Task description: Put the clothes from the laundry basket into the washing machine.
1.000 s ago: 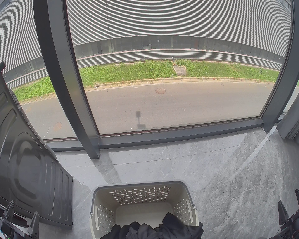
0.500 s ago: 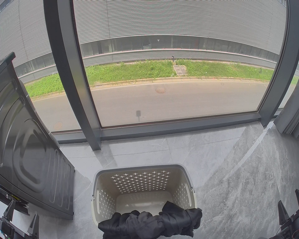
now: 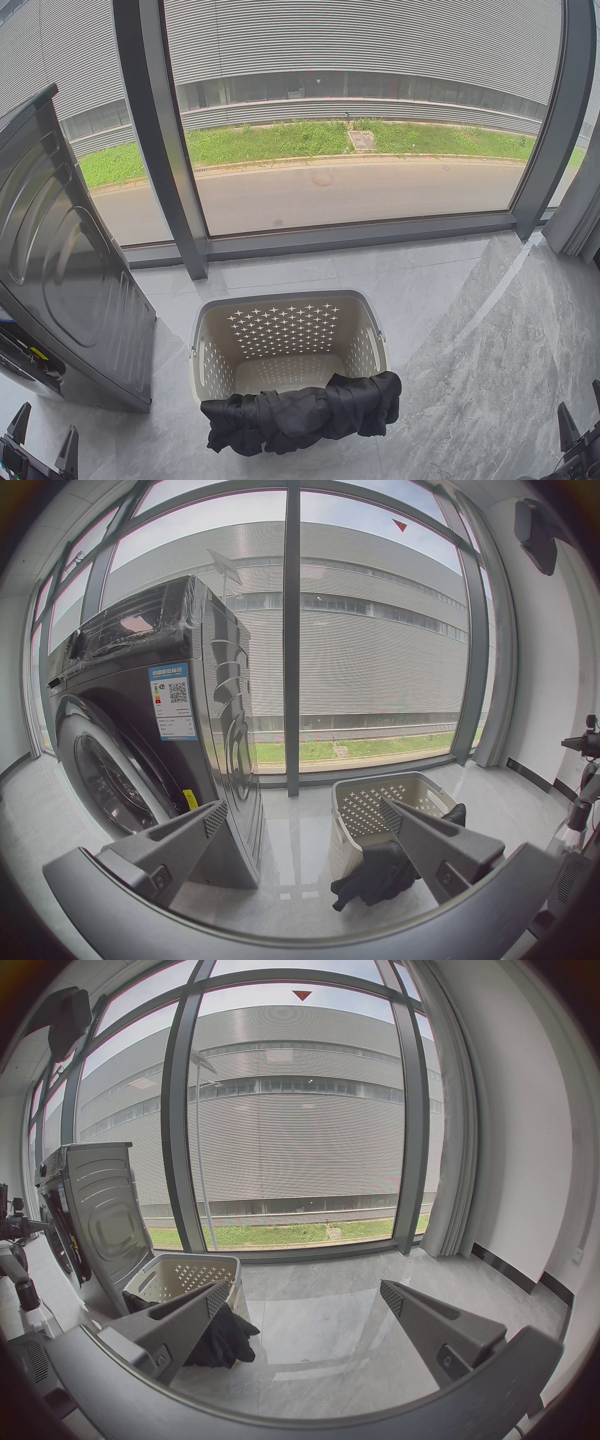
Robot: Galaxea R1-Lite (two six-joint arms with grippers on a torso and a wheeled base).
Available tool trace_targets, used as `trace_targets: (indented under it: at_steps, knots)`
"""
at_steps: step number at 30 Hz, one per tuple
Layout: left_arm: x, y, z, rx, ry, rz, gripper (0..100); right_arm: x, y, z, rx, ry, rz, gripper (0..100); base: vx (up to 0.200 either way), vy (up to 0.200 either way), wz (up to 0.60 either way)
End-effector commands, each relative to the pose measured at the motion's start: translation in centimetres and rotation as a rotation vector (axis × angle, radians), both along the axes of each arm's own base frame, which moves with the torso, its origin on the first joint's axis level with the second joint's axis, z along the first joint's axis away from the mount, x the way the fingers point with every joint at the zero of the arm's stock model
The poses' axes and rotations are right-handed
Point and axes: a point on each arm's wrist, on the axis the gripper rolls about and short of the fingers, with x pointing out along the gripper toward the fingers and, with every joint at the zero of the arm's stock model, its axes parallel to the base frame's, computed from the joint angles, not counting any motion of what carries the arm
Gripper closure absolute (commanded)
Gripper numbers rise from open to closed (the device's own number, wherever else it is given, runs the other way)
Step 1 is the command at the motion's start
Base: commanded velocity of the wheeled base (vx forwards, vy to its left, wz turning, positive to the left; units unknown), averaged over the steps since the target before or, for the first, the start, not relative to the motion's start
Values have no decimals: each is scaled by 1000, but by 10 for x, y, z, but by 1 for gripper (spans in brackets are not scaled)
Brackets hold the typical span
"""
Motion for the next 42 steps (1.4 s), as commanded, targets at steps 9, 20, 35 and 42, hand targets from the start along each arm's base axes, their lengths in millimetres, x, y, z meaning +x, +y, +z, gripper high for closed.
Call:
trace_targets:
  at_steps: [9,20,35,42]
  knots:
    - [0,0,-5,1,1,1,0,0,0,-5,0,1,1,0,-200,0,0]
    - [0,0,-5,4,0,4,0,0,0,-5,0,1,1,0,-127,0,0]
    - [0,0,-5,4,1,3,0,0,0,-5,0,1,1,0,0,133,0]
    - [0,0,-5,1,1,3,0,0,0,-5,0,1,1,0,0,200,0]
